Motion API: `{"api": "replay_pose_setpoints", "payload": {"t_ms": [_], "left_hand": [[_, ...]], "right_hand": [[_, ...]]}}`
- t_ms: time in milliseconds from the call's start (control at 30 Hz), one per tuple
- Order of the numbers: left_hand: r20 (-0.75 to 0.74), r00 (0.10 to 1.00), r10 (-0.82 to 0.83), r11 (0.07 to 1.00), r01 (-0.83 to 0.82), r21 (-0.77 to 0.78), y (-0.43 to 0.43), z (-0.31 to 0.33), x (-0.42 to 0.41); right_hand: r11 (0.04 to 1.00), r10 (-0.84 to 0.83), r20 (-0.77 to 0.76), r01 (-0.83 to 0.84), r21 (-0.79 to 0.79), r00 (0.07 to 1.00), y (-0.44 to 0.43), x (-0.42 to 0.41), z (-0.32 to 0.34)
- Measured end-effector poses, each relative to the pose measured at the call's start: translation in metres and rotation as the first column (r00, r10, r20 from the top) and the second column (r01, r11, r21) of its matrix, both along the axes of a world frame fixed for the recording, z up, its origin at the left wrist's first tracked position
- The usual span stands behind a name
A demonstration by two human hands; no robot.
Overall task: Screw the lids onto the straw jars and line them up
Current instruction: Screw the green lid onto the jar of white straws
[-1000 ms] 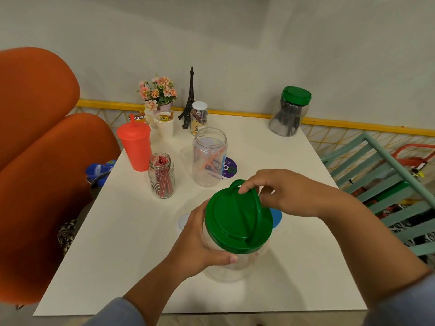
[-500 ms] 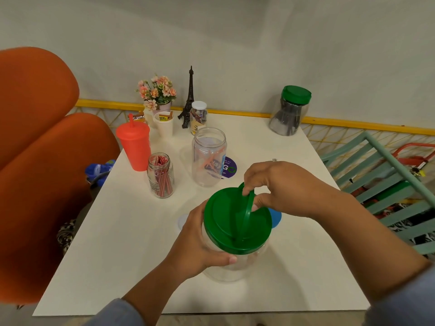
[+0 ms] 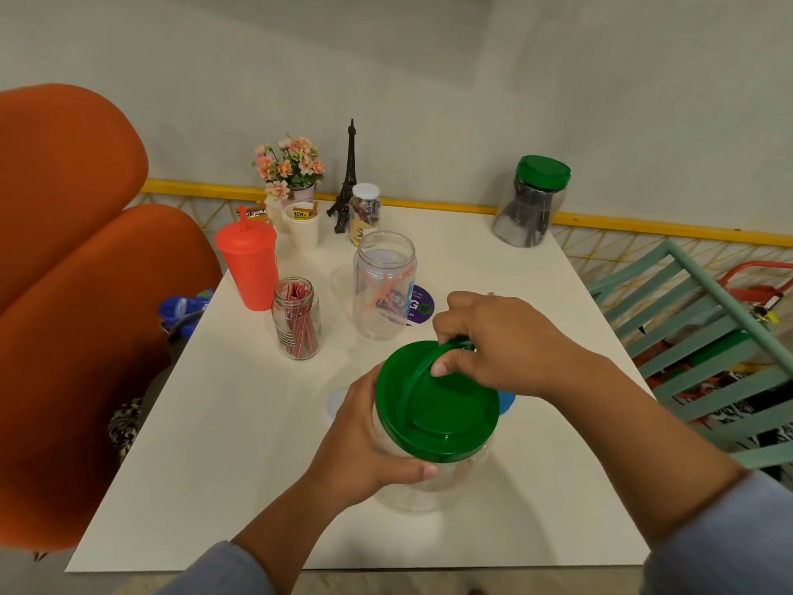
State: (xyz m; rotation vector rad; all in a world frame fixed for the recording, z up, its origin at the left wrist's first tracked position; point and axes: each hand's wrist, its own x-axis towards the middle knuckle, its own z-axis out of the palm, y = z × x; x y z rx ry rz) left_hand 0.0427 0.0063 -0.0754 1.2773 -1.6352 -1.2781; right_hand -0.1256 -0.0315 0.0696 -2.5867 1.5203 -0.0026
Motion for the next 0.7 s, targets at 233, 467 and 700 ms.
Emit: {"api": "replay_pose_setpoints", "payload": {"t_ms": [233,467,700], "left_hand": [[-0.018,1.000,-0.011,1.000,0.011,0.004,0.000,0.003,-0.001],[-0.016,1.000,0.000,1.000,0.000,0.012,0.001,0.002,0.000],[-0.017,1.000,-0.003,1.000,0.003,0.021,0.001,0.002,0.000]], "right_hand": [[0.995,-0.088,-0.035,0.087,-0.040,0.995,0.001,0.004,-0.004],[0.985,-0.158,-0.056,0.154,-0.076,0.986,0.003,0.010,-0.006],[0.981,-0.181,-0.073,0.175,-0.078,0.981,0.003,0.011,-0.006]]}}
